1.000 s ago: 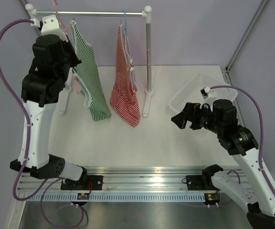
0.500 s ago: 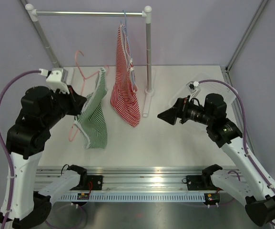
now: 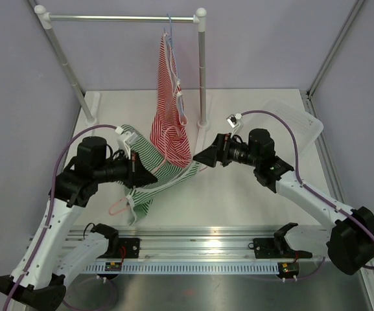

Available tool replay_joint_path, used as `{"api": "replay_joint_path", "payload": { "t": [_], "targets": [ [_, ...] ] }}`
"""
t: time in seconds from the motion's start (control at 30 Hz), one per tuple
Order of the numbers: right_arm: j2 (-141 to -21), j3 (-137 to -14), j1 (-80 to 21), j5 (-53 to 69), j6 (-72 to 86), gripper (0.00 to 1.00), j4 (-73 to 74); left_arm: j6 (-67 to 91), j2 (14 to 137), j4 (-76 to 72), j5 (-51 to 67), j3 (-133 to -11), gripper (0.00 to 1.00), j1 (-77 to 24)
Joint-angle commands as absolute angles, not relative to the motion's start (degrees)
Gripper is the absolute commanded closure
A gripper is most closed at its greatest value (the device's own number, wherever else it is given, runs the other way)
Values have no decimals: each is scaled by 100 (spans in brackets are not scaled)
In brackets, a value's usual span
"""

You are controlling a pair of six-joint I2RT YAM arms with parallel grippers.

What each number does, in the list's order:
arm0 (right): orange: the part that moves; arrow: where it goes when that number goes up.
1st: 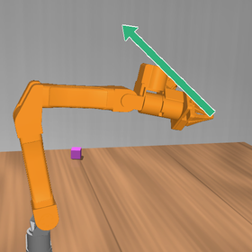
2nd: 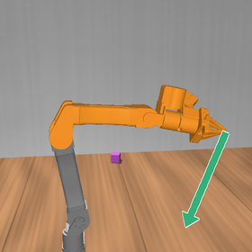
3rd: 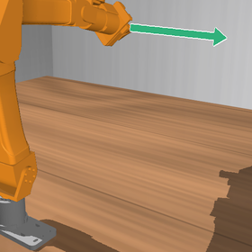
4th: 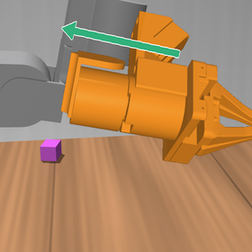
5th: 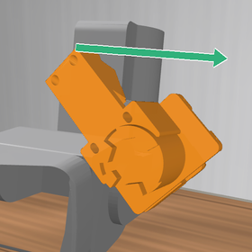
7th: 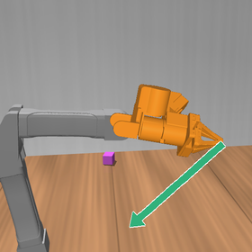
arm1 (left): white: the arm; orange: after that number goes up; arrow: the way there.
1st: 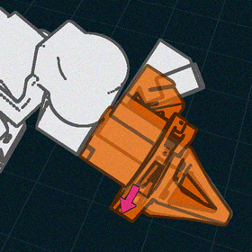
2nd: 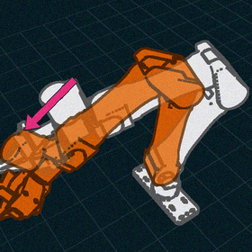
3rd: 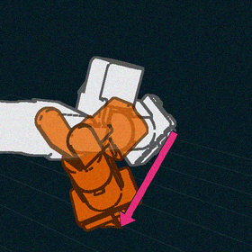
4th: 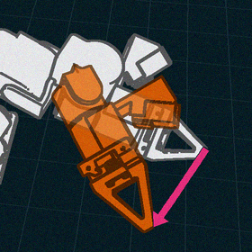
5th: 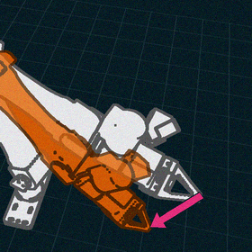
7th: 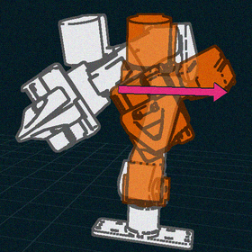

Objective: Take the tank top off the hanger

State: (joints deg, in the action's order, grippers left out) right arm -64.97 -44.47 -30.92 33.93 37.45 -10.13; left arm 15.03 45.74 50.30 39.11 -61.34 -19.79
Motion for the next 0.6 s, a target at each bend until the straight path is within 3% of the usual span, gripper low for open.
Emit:
{"api": "replay_joint_path", "payload": {
  "t": [0.0,0.37,0.57],
  "targets": [
    [-6890,-4403,-3199,2910,3788,3,-1696,1993,4412,3860,4852,-5767,100,-2030],
    [-7049,-4289,-3366,1978,3577,12,-1336,2760,4377,3067,4342,-5229,100,-2039],
    [-7224,-4272,-3366,2241,3673,18,-1432,2962,4333,2831,4333,-5238,100,-2039]
  ]
}}
